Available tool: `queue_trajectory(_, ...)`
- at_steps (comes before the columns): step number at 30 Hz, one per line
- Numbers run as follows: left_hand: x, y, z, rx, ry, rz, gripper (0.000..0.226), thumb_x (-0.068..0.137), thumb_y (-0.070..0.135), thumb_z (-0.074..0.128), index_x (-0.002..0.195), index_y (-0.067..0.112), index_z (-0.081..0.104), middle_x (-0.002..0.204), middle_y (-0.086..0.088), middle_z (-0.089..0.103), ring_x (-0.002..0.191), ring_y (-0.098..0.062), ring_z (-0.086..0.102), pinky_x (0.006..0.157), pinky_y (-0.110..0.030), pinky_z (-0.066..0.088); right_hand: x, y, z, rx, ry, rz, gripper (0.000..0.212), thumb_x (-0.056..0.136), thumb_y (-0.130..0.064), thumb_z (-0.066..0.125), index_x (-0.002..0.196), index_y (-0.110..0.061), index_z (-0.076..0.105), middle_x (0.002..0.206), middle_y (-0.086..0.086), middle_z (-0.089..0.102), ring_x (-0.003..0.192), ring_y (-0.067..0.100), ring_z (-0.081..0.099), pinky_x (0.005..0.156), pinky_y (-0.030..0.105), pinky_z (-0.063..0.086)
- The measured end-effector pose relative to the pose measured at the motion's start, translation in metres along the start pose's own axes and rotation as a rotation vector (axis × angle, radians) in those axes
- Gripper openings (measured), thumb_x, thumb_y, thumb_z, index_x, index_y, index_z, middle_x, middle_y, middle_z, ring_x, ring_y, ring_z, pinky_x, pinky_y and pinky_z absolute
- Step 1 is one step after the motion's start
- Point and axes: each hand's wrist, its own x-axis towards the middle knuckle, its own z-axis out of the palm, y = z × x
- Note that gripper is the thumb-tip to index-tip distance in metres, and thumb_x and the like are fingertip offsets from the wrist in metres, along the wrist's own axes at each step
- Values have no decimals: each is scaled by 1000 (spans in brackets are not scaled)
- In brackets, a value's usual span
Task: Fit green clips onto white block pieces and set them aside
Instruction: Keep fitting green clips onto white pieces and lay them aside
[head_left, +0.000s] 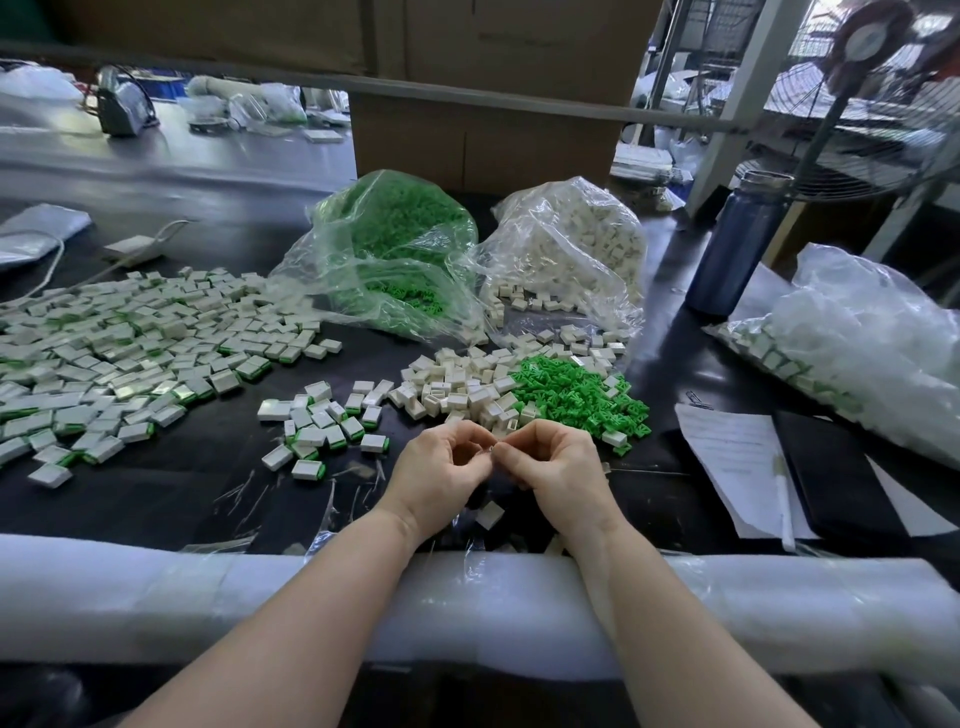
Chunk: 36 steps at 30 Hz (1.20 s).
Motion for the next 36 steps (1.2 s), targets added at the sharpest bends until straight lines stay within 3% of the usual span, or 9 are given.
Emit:
queue_trajectory(3,1,-2,0,34,1,5,9,80,10,63,83,18,67,69,3,62,63,-11,53,66,-25,45,0,1,-1,-3,-10,-12,22,81,3,66,65,-10,61,47,-7,60,43,-1,53,45,11,41)
queue_trajectory(7,1,-2,-1,-6,-2,31,16,81,7,62,82,22,65,77,2,63,70,-12,57,72,-27,48,1,1,0,-36,-6,-32,13,86,-4,63,76,-14,62,65,-4,63,54,-1,56,51,11,42)
queue_trajectory(11,0,1,-2,-75,9,77,16,83,5,64,83,21,65,93,5,51,70,-1,54,68,-5,43,1,2,2,-113,-87,-2,13,91,-15,58,81,-19,65,70,-8,65,65,2,60,61,16,44)
queue_trajectory(15,-1,3,-1,-133,-10,70,18,83,4,65,82,21,65,98,3,44,64,-3,49,66,-7,44,1,-1,0,-159,-151,-16,21,94,-17,53,76,-19,65,63,-9,59,59,1,53,59,16,41)
queue_trajectory(23,-3,6,-2,-111,-77,76,18,83,-1,62,89,15,66,102,-1,42,65,-8,45,68,-8,43,0,-3,-3,-8,-154,9,11,89,-4,57,88,-2,68,55,-11,64,53,-4,56,52,8,41)
queue_trajectory(36,-2,1,-1,-45,-134,118,30,82,-1,62,82,29,61,98,7,42,66,-5,46,68,-8,41,-1,-3,-4,129,-120,116,12,84,1,61,82,-3,72,65,8,67,58,14,61,58,21,52)
